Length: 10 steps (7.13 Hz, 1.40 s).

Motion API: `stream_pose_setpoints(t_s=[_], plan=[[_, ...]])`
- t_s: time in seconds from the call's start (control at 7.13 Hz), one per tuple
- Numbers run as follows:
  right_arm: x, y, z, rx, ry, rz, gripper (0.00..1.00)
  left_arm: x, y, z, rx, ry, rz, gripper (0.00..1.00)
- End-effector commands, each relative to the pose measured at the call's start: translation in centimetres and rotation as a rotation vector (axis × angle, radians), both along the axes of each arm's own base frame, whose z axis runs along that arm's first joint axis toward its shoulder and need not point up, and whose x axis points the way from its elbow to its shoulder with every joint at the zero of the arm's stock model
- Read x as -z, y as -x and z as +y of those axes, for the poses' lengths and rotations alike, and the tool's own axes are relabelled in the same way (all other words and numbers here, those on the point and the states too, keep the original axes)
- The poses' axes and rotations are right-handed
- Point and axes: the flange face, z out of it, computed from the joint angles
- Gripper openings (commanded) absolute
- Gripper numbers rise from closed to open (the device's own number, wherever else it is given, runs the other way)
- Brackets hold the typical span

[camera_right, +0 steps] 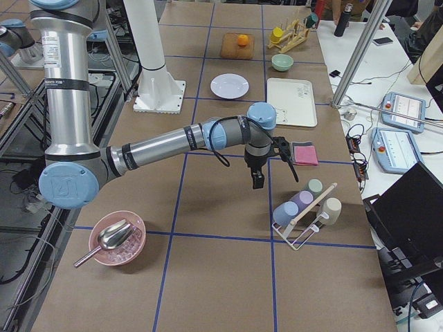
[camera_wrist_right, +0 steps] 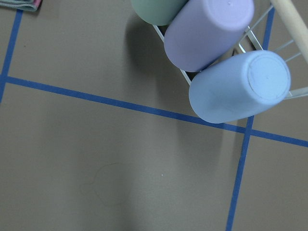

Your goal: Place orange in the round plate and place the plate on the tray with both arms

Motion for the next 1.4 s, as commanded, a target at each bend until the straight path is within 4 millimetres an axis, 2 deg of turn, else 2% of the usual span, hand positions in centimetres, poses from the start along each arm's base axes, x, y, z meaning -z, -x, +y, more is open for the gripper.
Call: stream_pose_setpoints(t_s=[0.0,0.14,0.28,0.56,0.7,0.98,1.12,1.26], plan=[[0.9,0.2,-0.1,0.005,-0.011,-0.023,1.0,0.2,0.1,0.1,0.001,-0.005,-0.001,0.98],[3.6,0.4,-0.9,0.005,-0.065,-0.037,1.0,0.4,0.0,0.0,0.001,-0.006,-0.001,0.98],[6.4,0.7,-2.0,0.01,-0.112,-0.063,1.0,1.4,-0.1,-0.5,0.054,0.026,0.005,0.98],[9.5,2.1,-1.4,0.071,-0.086,-0.261,1.0,3.0,-0.9,-0.7,0.098,0.056,0.016,0.99],[10.6,3.3,-1.3,0.084,-0.044,-0.322,1.0,4.0,-2.2,-1.5,0.108,0.069,0.023,0.99],[13.8,6.4,-1.2,0.103,0.095,-0.451,1.0,4.6,-6.2,-1.4,0.098,0.093,0.036,0.99],[14.1,7.8,-0.8,0.147,0.073,-0.487,1.0,5.0,-7.1,-1.5,0.125,0.09,0.054,0.99],[13.8,8.9,-0.8,0.117,0.13,-0.495,1.0,5.2,-9.6,-1.1,0.114,0.103,0.064,0.99]])
